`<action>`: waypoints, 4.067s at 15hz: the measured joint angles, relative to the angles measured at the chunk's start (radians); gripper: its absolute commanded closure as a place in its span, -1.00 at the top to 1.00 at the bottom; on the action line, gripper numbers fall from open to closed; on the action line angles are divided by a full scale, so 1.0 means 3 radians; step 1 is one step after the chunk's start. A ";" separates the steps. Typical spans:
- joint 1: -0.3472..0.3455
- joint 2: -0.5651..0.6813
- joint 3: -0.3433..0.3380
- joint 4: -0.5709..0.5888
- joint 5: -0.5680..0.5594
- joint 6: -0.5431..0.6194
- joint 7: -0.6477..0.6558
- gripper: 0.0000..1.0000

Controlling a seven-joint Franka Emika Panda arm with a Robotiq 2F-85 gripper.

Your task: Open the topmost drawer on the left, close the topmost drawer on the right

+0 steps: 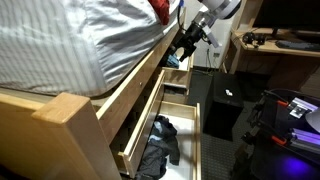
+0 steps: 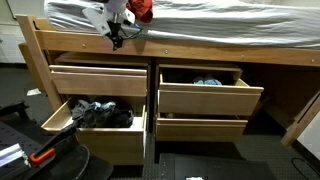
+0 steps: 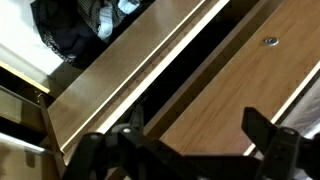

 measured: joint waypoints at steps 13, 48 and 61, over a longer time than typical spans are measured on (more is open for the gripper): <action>-0.0794 -0.0287 0.0557 -0.0518 0.1760 -0.0054 -0.1211 1.00; 0.0674 0.0995 -0.0736 -0.0124 0.3147 -0.0125 -0.1631 1.00; 0.0629 0.1612 -0.0828 0.0481 0.4411 -0.1353 -0.2287 1.00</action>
